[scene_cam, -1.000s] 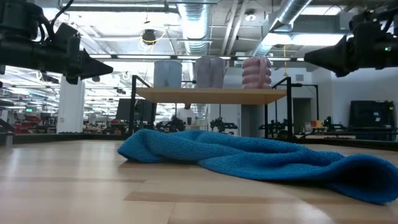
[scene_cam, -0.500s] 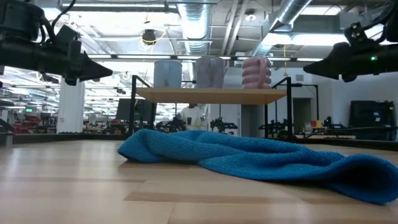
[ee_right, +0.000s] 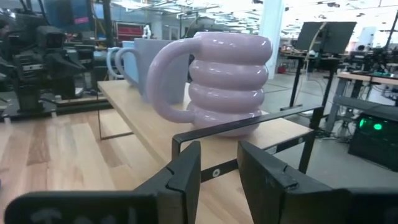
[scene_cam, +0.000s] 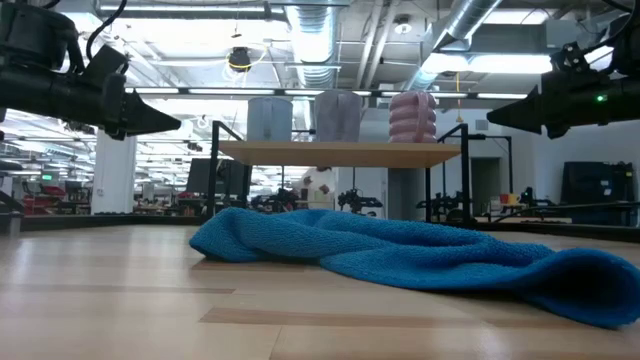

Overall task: Stack small to large cups/mugs on shelf
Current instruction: Return to Home Position

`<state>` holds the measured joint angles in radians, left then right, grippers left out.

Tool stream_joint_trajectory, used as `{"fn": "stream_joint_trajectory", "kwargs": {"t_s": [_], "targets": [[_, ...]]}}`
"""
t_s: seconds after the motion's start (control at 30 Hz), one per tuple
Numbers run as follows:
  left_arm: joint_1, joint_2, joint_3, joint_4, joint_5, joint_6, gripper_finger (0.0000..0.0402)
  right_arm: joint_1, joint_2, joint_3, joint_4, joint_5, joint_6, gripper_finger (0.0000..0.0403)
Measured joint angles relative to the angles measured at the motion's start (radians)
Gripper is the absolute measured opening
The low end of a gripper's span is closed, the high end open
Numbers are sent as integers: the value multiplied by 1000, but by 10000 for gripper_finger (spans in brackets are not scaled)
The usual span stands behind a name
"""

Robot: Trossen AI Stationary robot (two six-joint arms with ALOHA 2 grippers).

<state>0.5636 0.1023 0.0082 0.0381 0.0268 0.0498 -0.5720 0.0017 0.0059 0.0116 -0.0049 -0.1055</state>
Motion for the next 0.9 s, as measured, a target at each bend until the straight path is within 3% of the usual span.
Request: {"fn": "stream_joint_trajectory", "kwargs": {"t_s": [0.9], "targets": [[0, 0, -1, -3, -15, -14, 27, 0, 0, 1, -3, 5, -34, 128]]}}
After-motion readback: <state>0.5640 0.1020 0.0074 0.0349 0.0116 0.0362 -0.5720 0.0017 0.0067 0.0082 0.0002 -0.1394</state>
